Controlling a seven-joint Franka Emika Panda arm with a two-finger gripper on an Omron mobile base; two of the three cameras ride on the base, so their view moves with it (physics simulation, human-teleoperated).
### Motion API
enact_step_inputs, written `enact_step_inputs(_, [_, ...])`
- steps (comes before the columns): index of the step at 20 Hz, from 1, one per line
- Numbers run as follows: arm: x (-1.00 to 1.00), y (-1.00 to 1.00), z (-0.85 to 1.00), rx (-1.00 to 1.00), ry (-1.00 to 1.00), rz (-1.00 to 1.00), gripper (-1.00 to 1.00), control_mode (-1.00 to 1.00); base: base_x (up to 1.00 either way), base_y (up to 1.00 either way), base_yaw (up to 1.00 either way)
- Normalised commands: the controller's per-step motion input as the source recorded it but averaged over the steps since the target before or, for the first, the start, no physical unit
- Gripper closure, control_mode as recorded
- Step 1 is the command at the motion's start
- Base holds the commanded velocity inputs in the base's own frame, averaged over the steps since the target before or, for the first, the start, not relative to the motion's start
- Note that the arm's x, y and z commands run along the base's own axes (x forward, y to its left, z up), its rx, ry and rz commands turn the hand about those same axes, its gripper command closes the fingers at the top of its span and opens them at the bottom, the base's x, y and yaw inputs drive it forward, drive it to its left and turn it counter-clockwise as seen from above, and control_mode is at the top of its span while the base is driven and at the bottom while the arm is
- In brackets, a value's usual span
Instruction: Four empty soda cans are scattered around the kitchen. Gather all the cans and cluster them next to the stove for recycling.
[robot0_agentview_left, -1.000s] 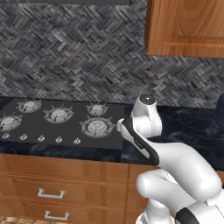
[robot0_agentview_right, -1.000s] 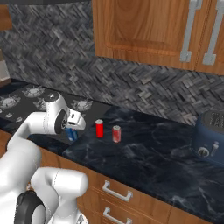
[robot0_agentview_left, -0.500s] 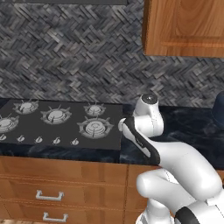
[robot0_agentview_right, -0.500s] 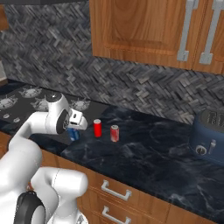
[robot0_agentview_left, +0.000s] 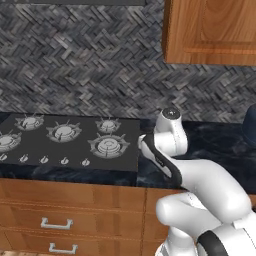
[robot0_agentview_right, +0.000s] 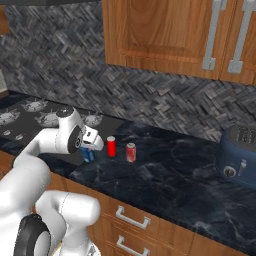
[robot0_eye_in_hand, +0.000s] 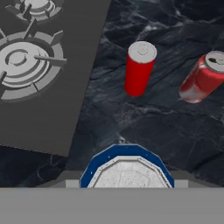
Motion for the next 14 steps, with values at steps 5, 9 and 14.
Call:
enact_step_inputs(5, [0.26, -0.14, -0.2, 0.01, -0.05, 0.0, 1.0, -1.0, 0.0, 0.0, 0.0])
enact_step_inputs(9, [0.18, -0.1, -0.29, 0.07, -0.11, 0.0, 1.0, -1.0, 0.0, 0.0, 0.0])
enact_step_inputs(14, [0.15, -0.1, -0.24, 0.07, 0.0, -0.01, 1.0, -1.0, 0.0, 0.0, 0.0])
